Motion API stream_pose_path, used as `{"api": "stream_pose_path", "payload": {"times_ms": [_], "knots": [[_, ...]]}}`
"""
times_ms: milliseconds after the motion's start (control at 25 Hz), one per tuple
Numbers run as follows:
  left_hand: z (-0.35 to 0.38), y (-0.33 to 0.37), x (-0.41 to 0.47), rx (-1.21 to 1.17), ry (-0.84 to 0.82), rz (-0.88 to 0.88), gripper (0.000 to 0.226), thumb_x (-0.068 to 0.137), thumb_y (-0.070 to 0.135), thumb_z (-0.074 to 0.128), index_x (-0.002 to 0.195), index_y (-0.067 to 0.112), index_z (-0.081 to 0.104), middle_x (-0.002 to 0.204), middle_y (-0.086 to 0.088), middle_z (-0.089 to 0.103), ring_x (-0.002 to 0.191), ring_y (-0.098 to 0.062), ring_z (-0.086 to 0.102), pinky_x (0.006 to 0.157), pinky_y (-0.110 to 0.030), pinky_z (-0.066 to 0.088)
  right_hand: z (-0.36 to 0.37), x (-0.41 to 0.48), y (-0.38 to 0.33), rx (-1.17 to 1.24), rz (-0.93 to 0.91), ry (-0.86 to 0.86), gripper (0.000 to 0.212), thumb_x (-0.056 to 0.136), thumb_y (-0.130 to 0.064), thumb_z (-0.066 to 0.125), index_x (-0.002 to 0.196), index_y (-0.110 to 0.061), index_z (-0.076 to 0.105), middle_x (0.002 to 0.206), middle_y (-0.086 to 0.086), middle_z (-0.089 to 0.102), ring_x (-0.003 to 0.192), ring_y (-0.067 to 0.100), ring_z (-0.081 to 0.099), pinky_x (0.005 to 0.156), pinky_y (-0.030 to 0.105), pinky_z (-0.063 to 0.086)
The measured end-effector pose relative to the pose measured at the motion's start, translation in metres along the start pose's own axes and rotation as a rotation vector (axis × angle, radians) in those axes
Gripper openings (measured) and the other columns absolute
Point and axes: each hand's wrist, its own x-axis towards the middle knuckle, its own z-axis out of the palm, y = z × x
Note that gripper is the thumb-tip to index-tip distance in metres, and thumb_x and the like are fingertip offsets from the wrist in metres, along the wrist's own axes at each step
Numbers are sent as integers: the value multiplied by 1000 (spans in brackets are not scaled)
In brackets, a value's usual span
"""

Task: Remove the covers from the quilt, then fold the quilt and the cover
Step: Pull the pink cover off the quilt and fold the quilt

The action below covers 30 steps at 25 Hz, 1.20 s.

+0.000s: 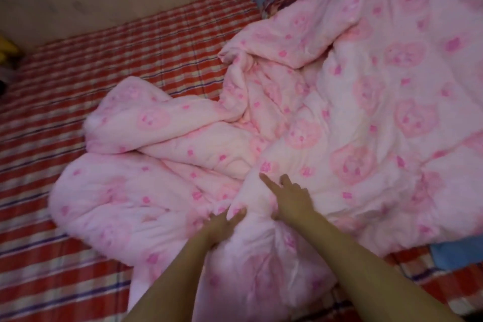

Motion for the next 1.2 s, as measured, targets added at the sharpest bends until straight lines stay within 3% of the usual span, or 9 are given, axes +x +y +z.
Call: {"api": "stream_pose_path", "payload": {"times_ms": [120,240,360,480,600,720,840,1080,1200], "knots": [[-11,-8,-14,-63,-70,86,80,84,75,24,148,27,28,137,-3,48,118,-14,51,109,-30,26,-17,2,-8,-45,16,-98,61,81,-24,61,138,-27,40,133,8,41,114,29,54,93,37,44],[-24,-31,-27,-145,-68,147,56,96,52,38,145,26,33,145,0,40,132,-19,42,111,-29,28,-51,1,-25,-348,75,-334,55,83,-22,64,134,-14,47,139,5,48,125,22,50,98,32,42],[-54,-73,-41,-599,25,78,25,94,18,54,118,11,58,103,-15,61,78,-18,66,63,-22,47,-73,-4,-57,-662,84,-679,44,92,-29,54,134,-16,50,139,-2,48,126,19,49,101,29,39],[-105,-140,-43,-890,453,-72,16,87,7,60,103,5,62,82,-16,65,59,-18,63,52,-22,45,-75,12,-105,-435,81,-415,32,93,-20,48,122,-10,59,128,6,58,117,24,55,89,28,43],[-163,-228,-25,-905,727,-254,69,76,28,77,132,3,46,123,-20,57,110,-33,57,89,-33,45,-49,43,-199,157,41,-119,56,88,-37,60,134,-8,47,133,12,53,120,27,52,93,31,41],[-197,-303,13,-1026,588,-323,118,42,61,84,136,2,44,130,-18,55,114,-34,57,94,-43,50,16,67,-265,466,86,-339,123,66,-59,74,151,-15,-3,153,15,24,139,29,30,109,32,30],[-205,-364,68,-1150,271,-253,113,29,63,87,125,9,57,110,-9,69,96,-29,67,83,-50,56,92,78,-299,215,217,-406,151,49,-65,80,135,-33,-40,153,26,14,140,37,23,111,43,31],[-215,-370,93,-1477,1,-174,69,73,44,76,126,5,56,117,-13,66,80,-19,71,68,-34,59,129,105,-316,140,357,-122,121,56,-49,79,149,-26,4,141,12,42,128,30,45,102,38,40],[-225,-355,70,-1555,-126,-205,33,91,31,56,112,6,58,80,-13,73,64,-22,68,62,-32,55,121,103,-319,111,343,-29,73,67,-33,74,131,-18,43,121,8,61,112,25,57,91,30,45]]}}
